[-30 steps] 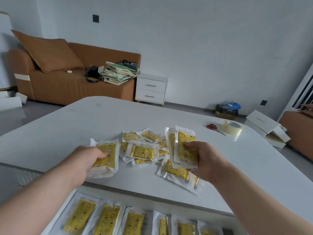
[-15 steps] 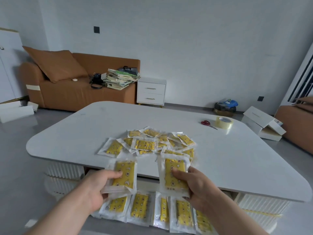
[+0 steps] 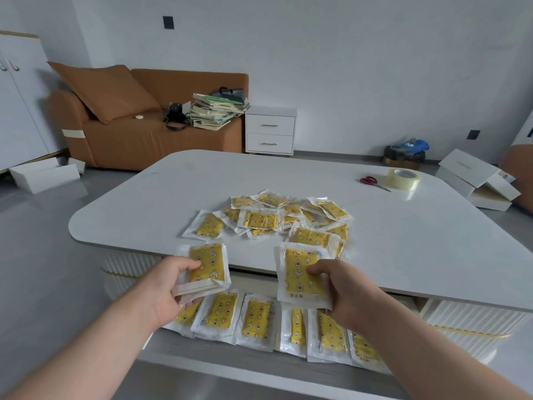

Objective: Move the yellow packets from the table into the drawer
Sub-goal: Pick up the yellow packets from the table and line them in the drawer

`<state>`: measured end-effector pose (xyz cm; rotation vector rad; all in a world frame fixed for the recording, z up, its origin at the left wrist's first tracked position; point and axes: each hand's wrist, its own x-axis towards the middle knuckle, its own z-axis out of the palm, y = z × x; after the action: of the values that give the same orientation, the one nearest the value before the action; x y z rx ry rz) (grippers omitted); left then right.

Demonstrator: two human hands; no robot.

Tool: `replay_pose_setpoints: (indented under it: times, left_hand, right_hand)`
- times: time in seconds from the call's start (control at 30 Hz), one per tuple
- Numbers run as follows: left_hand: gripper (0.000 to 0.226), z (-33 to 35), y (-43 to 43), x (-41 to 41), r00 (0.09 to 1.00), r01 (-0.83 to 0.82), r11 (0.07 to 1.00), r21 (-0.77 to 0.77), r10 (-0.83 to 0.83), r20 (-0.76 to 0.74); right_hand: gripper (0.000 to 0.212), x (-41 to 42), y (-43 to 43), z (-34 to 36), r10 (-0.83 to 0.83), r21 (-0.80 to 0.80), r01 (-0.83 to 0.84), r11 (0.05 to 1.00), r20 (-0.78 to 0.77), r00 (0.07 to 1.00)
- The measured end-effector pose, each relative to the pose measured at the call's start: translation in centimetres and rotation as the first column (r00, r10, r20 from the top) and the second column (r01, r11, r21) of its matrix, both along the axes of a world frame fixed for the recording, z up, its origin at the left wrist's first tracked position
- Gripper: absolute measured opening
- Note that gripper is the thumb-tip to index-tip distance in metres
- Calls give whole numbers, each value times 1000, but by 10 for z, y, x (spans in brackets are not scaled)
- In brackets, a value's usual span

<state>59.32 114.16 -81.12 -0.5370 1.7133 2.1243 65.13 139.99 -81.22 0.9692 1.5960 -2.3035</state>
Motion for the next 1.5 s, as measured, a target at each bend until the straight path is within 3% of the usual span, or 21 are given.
replay_pose_setpoints:
  times: [0.17,0.33,0.7,0.8,0.93,1.17,1.33,1.4,1.5]
  left_hand:
    - [10,-5,4,5,996,83,996,-33,-83,19]
    - [13,-12,11,7,989,147,985,-88,-144,29]
    - [15,-20,29,23,968,245,934,-258,-221,119]
    - [25,-34,32,20,958,280,905,-321,-245,147]
    - [16,-52,30,12,945,324,844,-428,-270,182]
    - [18,-80,45,-16,913,409,738,-537,-325,248]
    - [41,-102,73,-35,911,413,699,-584,-327,252]
    - [46,-109,85,-40,917,399,684,-611,-319,242]
    - [50,-119,99,-48,908,418,632,-652,-317,274]
  right_hand:
    - [16,1,4,-1,18,13,-18,1000,-15,1000]
    - [23,11,20,-7,40,44,-40,998,4,999]
    - [21,32,54,-16,48,147,-72,986,162,986]
    - [15,34,58,-24,78,186,-127,974,250,965]
    - [6,25,65,-43,87,212,-167,963,343,935]
    - [16,-9,63,-103,109,305,-260,916,434,894]
    - [31,-46,68,-148,183,231,-307,923,439,880]
    - [23,-56,61,-151,212,201,-324,924,435,875]
    - [10,-60,37,-133,244,281,-357,891,368,897]
